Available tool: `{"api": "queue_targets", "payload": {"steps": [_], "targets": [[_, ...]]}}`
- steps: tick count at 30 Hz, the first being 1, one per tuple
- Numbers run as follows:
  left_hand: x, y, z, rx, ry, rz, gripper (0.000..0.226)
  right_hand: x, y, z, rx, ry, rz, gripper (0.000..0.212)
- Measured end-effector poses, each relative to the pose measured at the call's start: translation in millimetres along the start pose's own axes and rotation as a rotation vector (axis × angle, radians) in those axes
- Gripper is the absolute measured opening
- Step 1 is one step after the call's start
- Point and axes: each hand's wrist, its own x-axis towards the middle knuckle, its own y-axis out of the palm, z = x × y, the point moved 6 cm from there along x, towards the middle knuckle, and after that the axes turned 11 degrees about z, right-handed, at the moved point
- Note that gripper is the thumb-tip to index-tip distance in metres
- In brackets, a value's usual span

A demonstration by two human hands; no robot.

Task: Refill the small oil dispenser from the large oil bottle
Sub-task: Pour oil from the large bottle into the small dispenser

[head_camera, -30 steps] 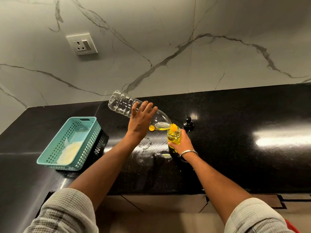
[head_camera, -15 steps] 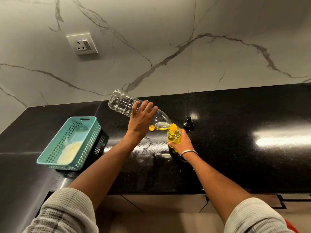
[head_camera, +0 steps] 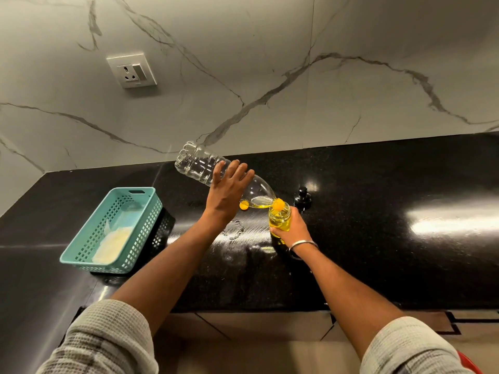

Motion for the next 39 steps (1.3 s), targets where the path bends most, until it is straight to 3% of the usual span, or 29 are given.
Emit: {"api": "queue_targets", "payload": {"steps": [39], "targets": [[17.5, -9.9, -2.6, 0.192, 0.084, -0.025, 0.073, 0.2, 0.0, -0.5, -0.005, 0.021, 0.015, 0.061]]}}
